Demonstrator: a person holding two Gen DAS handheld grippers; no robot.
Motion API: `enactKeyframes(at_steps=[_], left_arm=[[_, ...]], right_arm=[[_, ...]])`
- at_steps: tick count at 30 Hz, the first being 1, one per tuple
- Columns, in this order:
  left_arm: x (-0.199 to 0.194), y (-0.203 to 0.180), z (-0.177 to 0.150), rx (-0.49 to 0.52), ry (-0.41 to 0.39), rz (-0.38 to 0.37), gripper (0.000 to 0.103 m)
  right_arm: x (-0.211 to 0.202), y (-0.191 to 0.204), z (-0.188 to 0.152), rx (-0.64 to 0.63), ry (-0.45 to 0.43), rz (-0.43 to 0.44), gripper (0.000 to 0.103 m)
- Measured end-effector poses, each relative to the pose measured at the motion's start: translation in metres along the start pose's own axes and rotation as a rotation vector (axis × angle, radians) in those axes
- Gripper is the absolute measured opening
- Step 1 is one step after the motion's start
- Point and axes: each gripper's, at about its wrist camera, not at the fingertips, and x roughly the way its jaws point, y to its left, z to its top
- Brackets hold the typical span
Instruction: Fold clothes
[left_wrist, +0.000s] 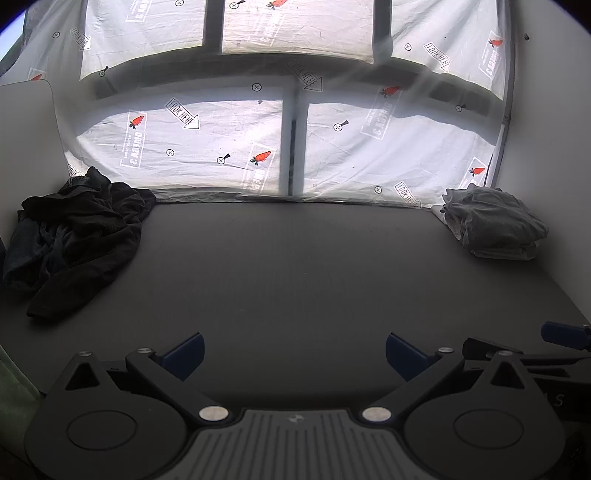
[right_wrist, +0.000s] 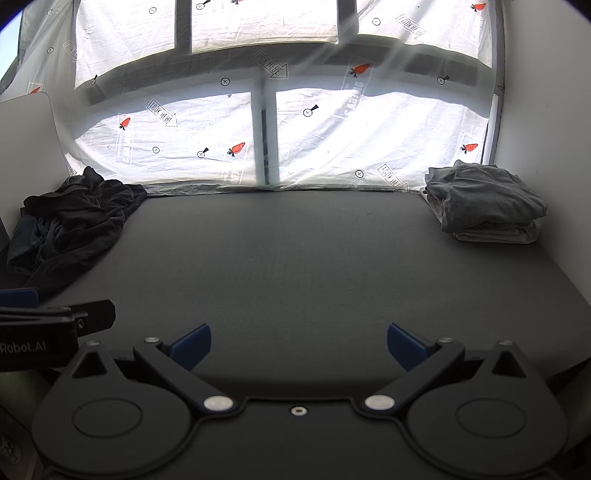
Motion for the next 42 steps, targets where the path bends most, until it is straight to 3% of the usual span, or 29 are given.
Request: enactKeyframes(at_steps=[42], left_arm=[[-0.0026,-0.0093,-0.0011,0.007,-0.003,0.002,0.103]], right_arm=[[-0.0013,-0.0031,0.0000,0.005,-0.002,0.000,0.103]])
